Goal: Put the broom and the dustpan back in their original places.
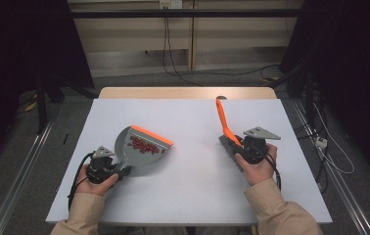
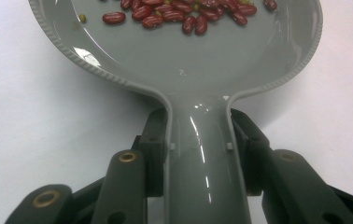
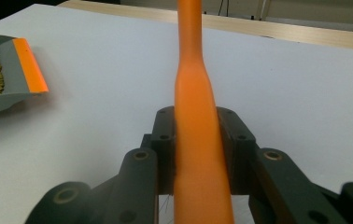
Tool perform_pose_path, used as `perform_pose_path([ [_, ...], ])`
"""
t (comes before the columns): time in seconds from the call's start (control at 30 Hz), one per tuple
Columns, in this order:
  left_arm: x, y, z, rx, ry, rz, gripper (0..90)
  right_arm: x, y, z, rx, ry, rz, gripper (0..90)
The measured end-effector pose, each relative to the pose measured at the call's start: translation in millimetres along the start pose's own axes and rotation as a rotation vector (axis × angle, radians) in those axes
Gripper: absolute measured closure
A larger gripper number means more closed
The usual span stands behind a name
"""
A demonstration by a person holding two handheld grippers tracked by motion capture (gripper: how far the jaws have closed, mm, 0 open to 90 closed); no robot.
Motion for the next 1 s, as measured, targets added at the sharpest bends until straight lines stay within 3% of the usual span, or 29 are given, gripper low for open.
perform_pose_path([
  [0.2,7.5,-0.5,-1.1,-0.017,0.038,-0.048,62.9,-8.3,0.2,-2.5,-0.004,-0.016,0.013,71.2],
  [0.47,12.5,-0.4,2.6,-0.017,0.084,-0.082,62.9,-22.8,-0.5,-5.3,-0.002,-0.053,0.027,71.1],
  [1.0,15.3,0.3,4.0,-0.014,0.116,-0.105,62.9,-46.1,-4.1,-8.6,0.004,-0.108,0.033,71.1],
])
Point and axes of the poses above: each handheld gripper's, and its own axes: z roughly forward along the jaws, y roughly out of its top, x roughly to its left, the point moved 1 cm from there along z, roughly forward along the jaws, and after that the axes turned 5 degrees about -y, right-handed, at the moved point
